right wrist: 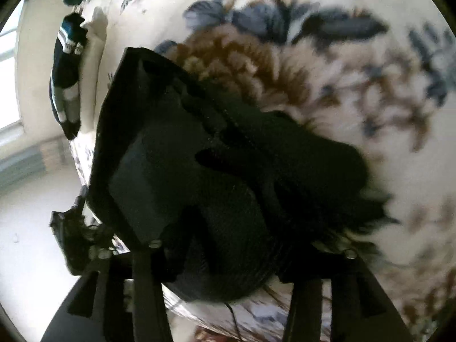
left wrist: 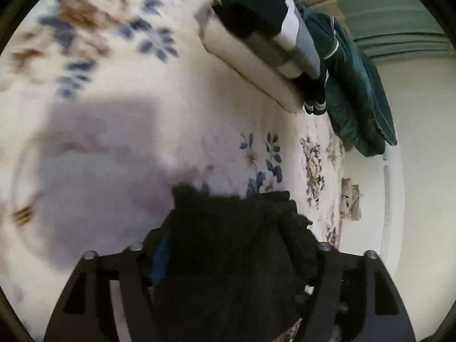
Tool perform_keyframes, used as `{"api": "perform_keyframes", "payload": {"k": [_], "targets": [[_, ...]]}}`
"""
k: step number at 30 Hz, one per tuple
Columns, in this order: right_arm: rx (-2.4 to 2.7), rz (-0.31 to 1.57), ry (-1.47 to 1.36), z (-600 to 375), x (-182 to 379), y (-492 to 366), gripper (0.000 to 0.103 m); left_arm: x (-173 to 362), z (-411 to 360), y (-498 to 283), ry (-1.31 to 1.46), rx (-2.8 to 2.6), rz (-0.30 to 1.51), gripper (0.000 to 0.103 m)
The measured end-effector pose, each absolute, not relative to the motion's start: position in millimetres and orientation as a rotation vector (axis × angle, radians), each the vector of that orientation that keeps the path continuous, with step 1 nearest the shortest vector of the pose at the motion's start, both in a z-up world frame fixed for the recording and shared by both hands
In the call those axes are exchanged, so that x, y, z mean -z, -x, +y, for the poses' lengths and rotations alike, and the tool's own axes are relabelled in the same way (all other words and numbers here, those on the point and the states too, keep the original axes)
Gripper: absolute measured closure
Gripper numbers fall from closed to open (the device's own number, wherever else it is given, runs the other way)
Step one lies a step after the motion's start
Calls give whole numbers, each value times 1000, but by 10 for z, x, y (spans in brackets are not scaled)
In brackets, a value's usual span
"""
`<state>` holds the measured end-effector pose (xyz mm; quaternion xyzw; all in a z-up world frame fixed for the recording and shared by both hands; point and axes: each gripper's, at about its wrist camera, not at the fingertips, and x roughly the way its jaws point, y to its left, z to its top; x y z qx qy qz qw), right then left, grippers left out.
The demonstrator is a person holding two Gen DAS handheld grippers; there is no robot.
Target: Fold small clothes
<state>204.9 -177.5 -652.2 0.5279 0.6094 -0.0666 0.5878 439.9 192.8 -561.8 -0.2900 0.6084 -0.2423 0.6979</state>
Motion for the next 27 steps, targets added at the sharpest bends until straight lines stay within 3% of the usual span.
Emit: {"api": "perform_keyframes", "payload": {"k": [2, 7, 10, 13, 17, 18, 19, 27], "targets": [[154, 1443, -1176, -1867, 6293, -1997, 46, 5385, 2127, -4191, 620, 482, 1332, 25], [124, 1502, -1057, -1814, 5602, -1928, 43, 5139, 2480, -3500, 545, 329, 1359, 19], [121, 1509, -979, -1811, 5365, -1978, 31, 5341, 2546, -3085, 381, 235, 1408, 17], [116, 1491, -865, -1660, 5182, -2263, 31, 5826, 2539, -2723, 267, 152, 1485, 17], [119, 1479, -666, -1658, 5319, -2707, 31, 6257, 2476, -2553, 216, 113, 1500, 16], [112, 1472, -635, -1669, 5367, -2815, 31, 6290, 2457, -2574, 220, 107, 1494, 12], [105, 1468, -624, -1678, 5446, -2936, 31, 6321, 2440, -2598, 238, 113, 1496, 0], [21, 1438, -602, -1891, 6187, -3816, 31, 6514, 2181, -2741, 131, -18, 1529, 0]]}}
